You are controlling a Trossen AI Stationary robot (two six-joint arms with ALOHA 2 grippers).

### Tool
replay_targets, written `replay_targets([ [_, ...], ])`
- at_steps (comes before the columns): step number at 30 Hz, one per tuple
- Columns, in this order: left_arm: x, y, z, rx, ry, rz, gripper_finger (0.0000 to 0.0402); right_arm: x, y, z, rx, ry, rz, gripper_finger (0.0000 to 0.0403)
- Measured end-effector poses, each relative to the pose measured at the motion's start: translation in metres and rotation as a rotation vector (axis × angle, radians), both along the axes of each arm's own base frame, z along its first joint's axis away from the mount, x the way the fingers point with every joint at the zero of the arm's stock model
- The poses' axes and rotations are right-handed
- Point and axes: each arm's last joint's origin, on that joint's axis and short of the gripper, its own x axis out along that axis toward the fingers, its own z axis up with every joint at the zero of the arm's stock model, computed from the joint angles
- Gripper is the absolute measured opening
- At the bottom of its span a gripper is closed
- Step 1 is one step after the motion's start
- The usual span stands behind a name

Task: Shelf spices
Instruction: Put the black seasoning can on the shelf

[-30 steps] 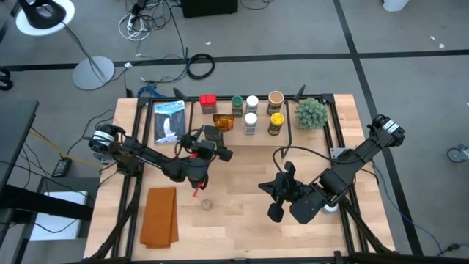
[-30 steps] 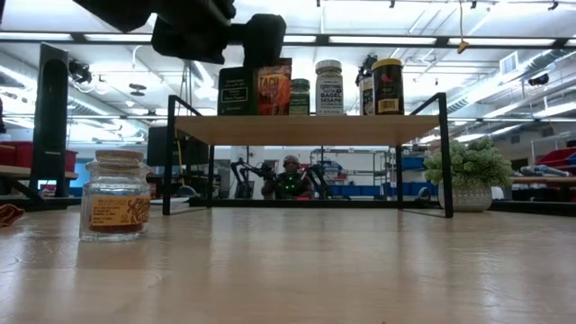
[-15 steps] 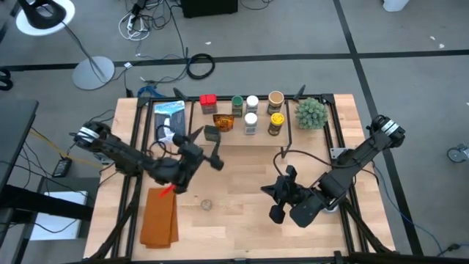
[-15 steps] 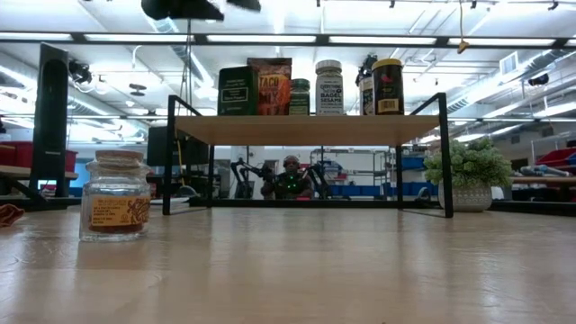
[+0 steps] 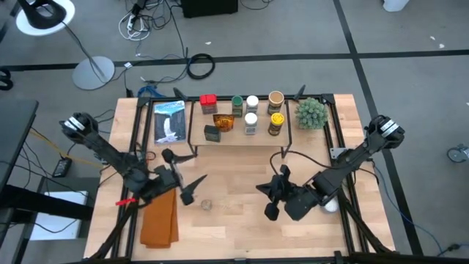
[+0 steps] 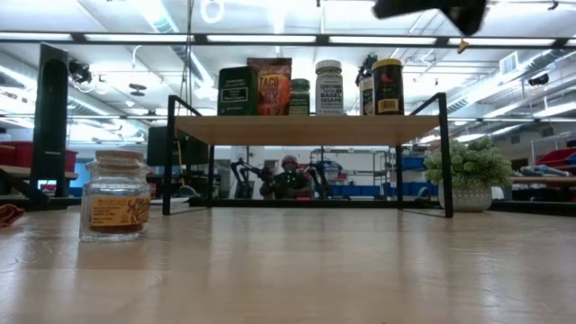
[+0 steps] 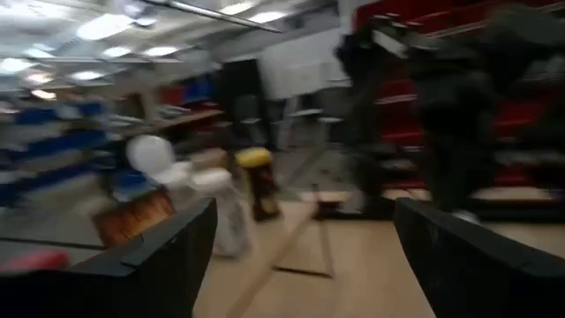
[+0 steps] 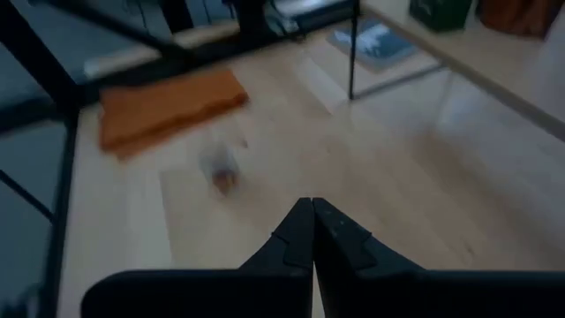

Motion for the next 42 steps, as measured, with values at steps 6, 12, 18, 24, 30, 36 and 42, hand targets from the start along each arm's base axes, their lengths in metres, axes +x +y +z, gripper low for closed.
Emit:
replay_targets([
  [6,-0.028,0.020,-0.041,-0.178,-0.010,-0.204,0.0350,0.024,-0.024,0.008,-0.039,-0.061,0.049,0.0002],
  [12,-0.047,0.034,-0.071,-0.285,0.000,-0.311,0.0350,0.044,-0.062,0.009,-0.086,-0.042,0.028,0.0001],
  [18,-0.057,0.041,-0.084,-0.277,0.019,-0.340,0.0350,0.084,-0.089,-0.009,-0.084,0.018,0.026,0.0001],
  [24,-0.059,0.048,-0.091,-0.299,0.019,-0.348,0.0350,0.131,-0.101,-0.013,-0.184,0.204,0.033,0.0000],
  [30,-0.059,0.057,-0.102,-0.363,0.032,-0.358,0.0350,0.152,-0.124,0.005,-0.226,0.285,-0.087,0.0000],
  [36,-0.056,0.062,-0.102,-0.401,0.024,-0.376,0.0350,0.159,-0.151,0.007,-0.224,0.288,-0.142,0.0000],
  [42,-0.055,0.064,-0.102,-0.404,0.015,-0.366,0.0350,0.162,-0.166,0.009,-0.233,0.270,-0.158,0.0000],
])
